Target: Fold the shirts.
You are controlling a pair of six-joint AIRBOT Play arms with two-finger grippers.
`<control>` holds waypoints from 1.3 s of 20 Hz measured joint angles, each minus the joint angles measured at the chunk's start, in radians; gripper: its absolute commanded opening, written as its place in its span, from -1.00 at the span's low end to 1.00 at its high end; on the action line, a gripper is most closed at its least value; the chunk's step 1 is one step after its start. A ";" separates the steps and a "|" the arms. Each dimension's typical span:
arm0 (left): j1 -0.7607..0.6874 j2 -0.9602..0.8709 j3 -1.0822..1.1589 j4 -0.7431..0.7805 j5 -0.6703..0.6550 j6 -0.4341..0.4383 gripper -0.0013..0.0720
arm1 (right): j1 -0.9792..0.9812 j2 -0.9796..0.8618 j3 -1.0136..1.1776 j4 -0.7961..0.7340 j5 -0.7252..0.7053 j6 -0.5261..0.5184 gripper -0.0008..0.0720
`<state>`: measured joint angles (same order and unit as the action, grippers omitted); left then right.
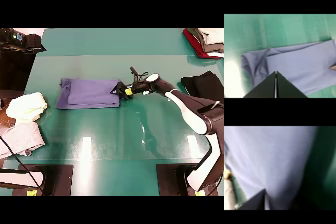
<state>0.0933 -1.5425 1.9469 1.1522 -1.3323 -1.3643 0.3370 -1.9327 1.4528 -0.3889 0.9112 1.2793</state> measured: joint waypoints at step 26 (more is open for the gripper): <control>-0.177 0.000 0.000 -0.130 0.015 0.010 -0.90 | -1.006 0.535 -0.002 -0.336 0.079 -0.056 -0.95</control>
<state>-0.0834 -1.5425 1.9469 1.0218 -1.3174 -1.3548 -0.6693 -1.3979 1.4509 -0.7250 0.9901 1.2236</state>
